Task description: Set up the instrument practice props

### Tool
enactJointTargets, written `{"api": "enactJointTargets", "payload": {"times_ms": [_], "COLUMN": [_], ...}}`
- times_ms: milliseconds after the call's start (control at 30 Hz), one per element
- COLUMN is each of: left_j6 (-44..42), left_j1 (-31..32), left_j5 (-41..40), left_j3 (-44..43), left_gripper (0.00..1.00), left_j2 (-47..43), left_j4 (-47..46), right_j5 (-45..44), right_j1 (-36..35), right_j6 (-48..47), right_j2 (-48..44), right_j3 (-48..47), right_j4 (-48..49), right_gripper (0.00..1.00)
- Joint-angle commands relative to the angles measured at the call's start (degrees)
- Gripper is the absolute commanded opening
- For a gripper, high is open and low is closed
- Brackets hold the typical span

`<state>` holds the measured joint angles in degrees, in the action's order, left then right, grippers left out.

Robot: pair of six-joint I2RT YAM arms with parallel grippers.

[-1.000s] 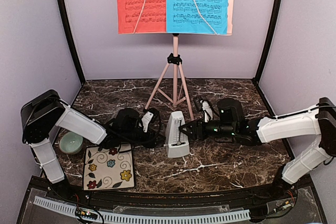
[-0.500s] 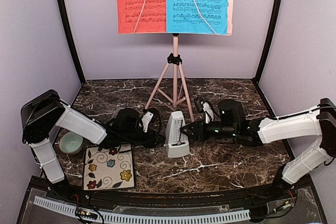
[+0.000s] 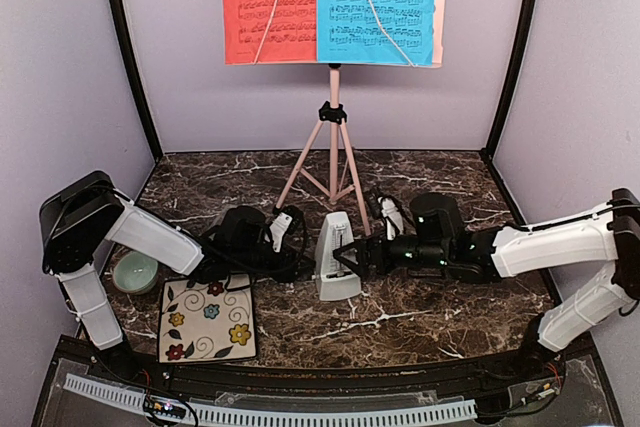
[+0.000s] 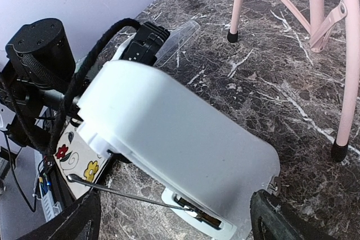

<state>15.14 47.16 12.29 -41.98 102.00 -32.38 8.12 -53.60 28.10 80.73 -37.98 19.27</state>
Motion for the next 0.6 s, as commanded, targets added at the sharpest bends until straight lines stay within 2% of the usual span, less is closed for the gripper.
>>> {"api": "enactJointTargets", "payload": {"times_ms": [0, 133, 333, 567], "left_j6": [-0.59, -0.46, -0.52, -2.08], "left_j1": [0.31, 0.34, 0.3, 0.29], "left_j5": [-0.51, -0.56, -1.27, -3.67], "left_j3": [-1.18, -1.03, -0.76, -0.18], "left_gripper": [0.48, 0.49, 0.5, 0.52], "left_j2": [-1.54, -1.62, -2.49, -4.78], "left_j4": [0.92, 0.83, 1.3, 3.23], "right_j5": [-5.73, -9.76, -14.83, -15.29], "right_j1": [-2.16, -3.23, -3.01, 0.84], "right_j6": [-1.31, -1.91, -2.01, -2.38], "right_j2": [-1.89, -1.96, -2.86, -7.01], "right_j3": [-3.3, -5.3, -5.36, -1.88], "right_j4": [-1.65, -4.62, -8.59, -10.74], "right_gripper": [0.95, 0.99, 0.99, 0.98]}}
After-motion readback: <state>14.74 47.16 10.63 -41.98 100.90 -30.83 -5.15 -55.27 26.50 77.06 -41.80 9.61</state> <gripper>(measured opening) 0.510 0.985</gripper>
